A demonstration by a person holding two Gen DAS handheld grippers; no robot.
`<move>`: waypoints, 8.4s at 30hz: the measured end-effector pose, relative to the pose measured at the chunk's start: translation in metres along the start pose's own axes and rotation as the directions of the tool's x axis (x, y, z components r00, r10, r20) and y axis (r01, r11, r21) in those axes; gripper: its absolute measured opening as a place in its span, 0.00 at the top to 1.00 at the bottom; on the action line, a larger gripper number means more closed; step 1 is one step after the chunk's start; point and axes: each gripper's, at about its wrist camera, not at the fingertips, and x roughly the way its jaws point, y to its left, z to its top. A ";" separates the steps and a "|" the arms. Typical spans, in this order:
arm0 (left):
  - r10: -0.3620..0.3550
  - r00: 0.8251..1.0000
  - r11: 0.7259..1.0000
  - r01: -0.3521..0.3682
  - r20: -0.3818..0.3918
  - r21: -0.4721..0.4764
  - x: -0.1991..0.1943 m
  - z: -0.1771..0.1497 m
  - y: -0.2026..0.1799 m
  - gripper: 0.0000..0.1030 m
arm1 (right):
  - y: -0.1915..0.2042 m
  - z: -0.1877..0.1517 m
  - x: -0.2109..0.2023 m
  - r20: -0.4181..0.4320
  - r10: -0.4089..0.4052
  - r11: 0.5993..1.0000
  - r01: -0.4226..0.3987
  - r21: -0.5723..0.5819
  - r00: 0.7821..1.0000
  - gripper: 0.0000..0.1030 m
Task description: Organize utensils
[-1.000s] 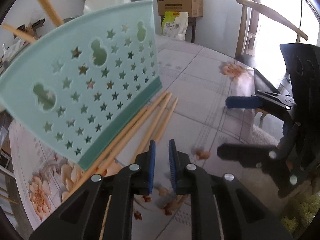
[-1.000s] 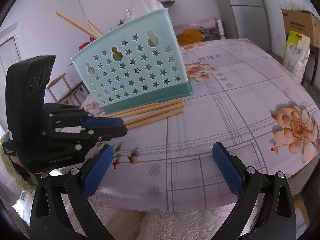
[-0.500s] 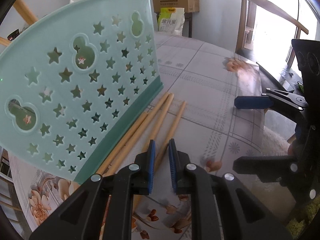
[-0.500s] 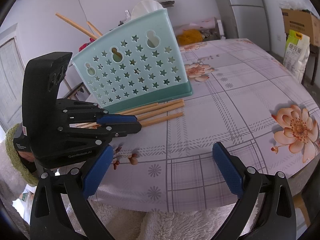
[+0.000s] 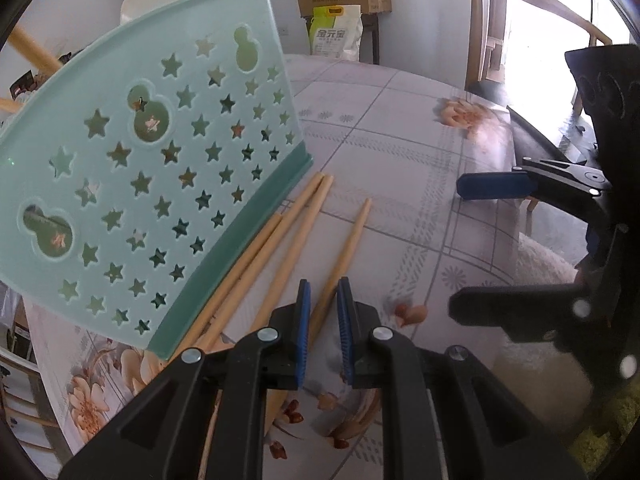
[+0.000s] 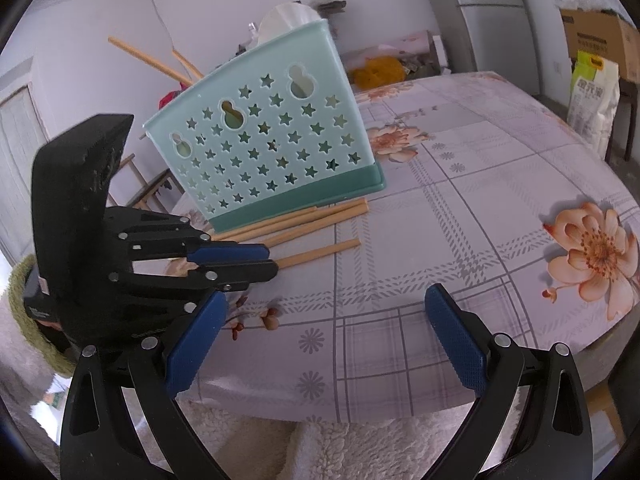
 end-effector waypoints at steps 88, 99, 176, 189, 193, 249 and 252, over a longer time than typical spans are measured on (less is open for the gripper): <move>0.328 0.729 0.801 0.123 0.600 -0.587 -0.238 -0.107 0.091 0.95 | 0.117 0.058 0.045 -0.268 0.238 0.800 -0.344 -0.492 0.934 0.96; 0.275 0.637 0.836 0.212 0.720 -0.506 -0.257 -0.046 0.095 0.95 | 0.048 0.060 -0.016 -0.029 0.360 0.918 -0.359 -0.166 0.933 0.96; 0.430 0.803 0.747 -0.060 0.413 -0.662 -0.165 -0.099 0.090 0.06 | 0.108 0.261 -0.023 0.370 0.509 0.826 -0.320 -0.464 0.777 0.96; 0.418 0.823 0.761 -0.088 0.383 -0.643 -0.148 -0.109 0.095 0.06 | 0.103 0.222 0.010 0.313 0.383 0.838 -0.185 -0.512 0.869 0.96; 0.410 0.829 0.764 -0.086 0.379 -0.639 -0.145 -0.111 0.094 0.06 | 0.092 0.209 0.009 0.290 0.353 0.853 -0.179 -0.490 0.889 0.95; 0.308 0.884 0.804 -0.045 0.351 -0.592 -0.106 -0.101 0.086 0.06 | 0.149 0.253 -0.020 0.259 0.298 0.876 -0.156 -0.456 0.919 0.96; 0.308 0.885 0.800 -0.042 0.349 -0.599 -0.107 -0.103 0.087 0.06 | 0.161 0.254 -0.023 0.281 0.303 0.852 -0.126 -0.508 0.911 0.96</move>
